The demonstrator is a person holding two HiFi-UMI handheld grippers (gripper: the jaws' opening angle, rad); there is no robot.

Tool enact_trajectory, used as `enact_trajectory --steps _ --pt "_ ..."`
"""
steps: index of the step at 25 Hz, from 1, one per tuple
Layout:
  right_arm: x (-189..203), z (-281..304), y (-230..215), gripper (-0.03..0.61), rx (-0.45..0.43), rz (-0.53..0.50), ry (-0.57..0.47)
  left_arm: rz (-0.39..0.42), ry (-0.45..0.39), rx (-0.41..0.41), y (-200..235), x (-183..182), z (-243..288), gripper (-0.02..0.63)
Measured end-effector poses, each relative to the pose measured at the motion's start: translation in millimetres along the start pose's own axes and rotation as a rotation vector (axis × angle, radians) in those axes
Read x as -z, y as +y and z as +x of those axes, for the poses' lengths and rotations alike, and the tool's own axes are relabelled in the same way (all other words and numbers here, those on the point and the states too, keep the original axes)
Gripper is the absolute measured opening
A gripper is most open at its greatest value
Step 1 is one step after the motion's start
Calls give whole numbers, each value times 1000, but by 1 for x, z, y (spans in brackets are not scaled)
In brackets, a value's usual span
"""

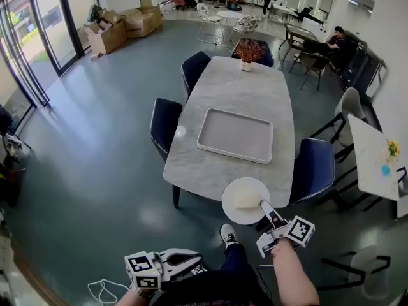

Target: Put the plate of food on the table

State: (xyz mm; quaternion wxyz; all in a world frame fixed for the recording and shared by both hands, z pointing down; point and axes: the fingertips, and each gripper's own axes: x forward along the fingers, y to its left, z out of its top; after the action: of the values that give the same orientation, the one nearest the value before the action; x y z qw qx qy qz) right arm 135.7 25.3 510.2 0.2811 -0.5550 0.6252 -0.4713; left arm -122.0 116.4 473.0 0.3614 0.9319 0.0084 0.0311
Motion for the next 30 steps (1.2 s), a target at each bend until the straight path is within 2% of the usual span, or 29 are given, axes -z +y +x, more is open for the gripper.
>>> enact_trajectory --steps 8,12,17,20,30 --pt "-57 67 -29 21 56 23 28 24 -88 -105 20 -28 18 6" --pt "-87 110 -46 21 82 -1 53 46 -122 -160 33 -43 33 6" --pt "-121 164 -69 21 77 67 45 35 -160 -228 48 -54 46 6" --pt "-137 197 -83 21 90 73 42 18 -188 -272 58 -59 48 6" --pt "-152 283 -160 21 276 113 63 -55 -239 -387 82 -65 46 6"
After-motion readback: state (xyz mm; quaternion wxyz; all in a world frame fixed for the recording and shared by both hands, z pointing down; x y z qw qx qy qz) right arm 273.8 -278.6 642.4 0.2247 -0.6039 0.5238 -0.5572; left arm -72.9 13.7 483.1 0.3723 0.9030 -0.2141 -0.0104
